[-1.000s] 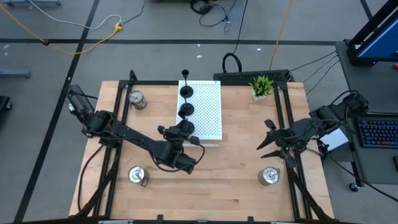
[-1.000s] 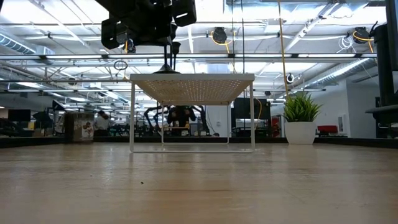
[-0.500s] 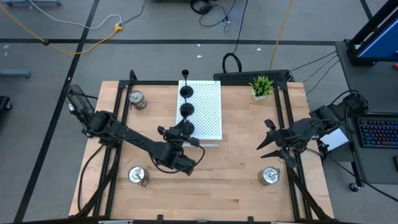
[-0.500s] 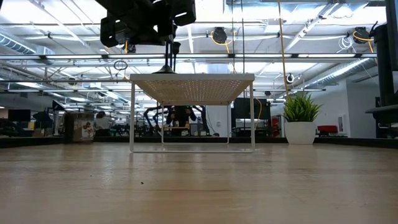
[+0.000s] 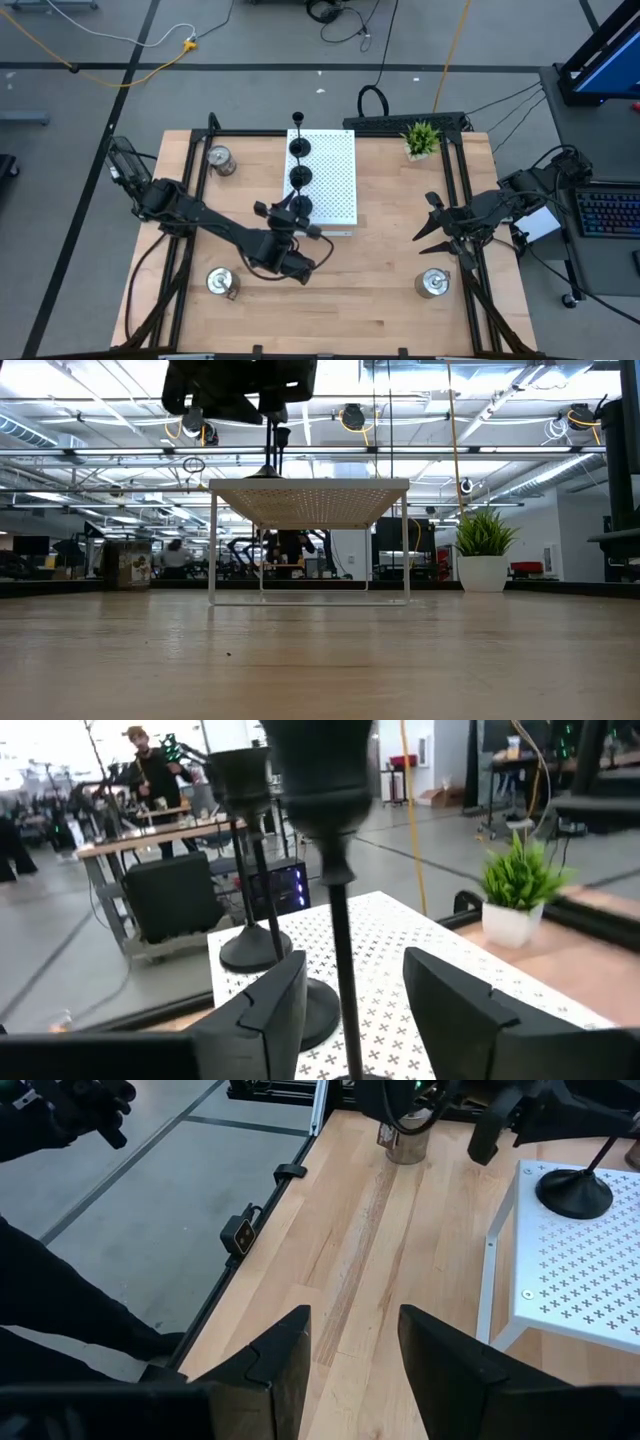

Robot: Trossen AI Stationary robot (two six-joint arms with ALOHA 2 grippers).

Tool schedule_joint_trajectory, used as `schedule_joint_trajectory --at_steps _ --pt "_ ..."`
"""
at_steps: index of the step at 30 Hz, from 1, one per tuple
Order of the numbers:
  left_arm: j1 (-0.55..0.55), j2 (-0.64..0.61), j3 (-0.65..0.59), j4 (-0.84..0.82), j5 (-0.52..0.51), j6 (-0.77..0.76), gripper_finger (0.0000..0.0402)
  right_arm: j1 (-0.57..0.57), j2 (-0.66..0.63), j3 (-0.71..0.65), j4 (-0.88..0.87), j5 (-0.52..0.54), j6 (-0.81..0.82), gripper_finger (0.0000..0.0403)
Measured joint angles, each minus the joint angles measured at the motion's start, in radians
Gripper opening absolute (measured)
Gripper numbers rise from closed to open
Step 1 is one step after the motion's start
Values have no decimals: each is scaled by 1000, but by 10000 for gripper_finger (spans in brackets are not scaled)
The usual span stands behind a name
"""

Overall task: Pick & Place candle stick holders
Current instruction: Put the top left silver scented candle on the shelf

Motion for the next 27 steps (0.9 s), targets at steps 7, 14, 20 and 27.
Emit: schedule_joint_trajectory --at_steps 7,14,20,27 --pt "-27 0 5 -32 10 73 179 0 0 0 0 -1 0 144" --pt "-50 -21 6 -132 67 12 179 0 0 0 -1 -4 19 144" --pt "-62 -91 5 -174 198 17 179 0 -7 0 -2 -4 19 144" --pt "-96 -207 5 -193 375 43 179 0 -21 0 -1 -5 18 144"
